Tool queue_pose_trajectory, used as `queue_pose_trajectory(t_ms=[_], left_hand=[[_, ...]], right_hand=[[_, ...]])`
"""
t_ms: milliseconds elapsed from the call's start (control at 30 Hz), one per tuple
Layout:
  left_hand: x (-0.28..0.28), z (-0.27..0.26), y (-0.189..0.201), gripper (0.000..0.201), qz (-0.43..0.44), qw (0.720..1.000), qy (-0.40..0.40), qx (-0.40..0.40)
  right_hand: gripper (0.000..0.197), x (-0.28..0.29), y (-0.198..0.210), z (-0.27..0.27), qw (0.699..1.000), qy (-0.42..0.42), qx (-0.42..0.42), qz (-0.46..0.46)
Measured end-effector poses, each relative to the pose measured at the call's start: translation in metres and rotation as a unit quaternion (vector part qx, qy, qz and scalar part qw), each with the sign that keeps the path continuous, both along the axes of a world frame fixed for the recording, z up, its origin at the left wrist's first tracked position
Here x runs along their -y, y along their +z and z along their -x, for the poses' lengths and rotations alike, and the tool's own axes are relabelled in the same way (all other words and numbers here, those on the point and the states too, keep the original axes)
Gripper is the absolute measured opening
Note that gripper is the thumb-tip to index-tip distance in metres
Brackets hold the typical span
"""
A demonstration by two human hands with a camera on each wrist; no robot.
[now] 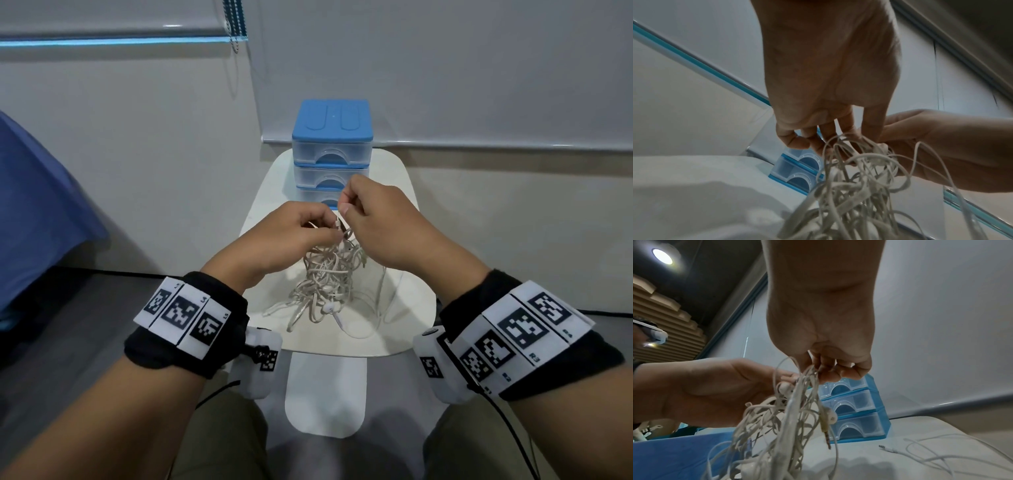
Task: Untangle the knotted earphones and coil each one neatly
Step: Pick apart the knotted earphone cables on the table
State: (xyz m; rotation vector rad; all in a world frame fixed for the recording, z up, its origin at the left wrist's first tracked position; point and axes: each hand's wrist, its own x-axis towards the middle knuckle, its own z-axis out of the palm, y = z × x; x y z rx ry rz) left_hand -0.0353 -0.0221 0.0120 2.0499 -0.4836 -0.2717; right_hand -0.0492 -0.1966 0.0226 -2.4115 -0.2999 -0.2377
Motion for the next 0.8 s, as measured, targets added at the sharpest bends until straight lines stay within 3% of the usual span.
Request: queue_pose_trajectory(t_ms=[367,800], left_hand=[[0.004,-0.009,-0.001,0.009,-0.039,0.990,0.078,0.110],[0.002,-0.011,-0.002,0.010,-0.071,0.982,0.044,0.167]], right_hand=[[0.010,0.013,-0.004,-0.001,0.998,0.045,-0.032,0.017],[0.010,0.014,-0.002,-0.003,0.997,0.040,-0.059,0.006]])
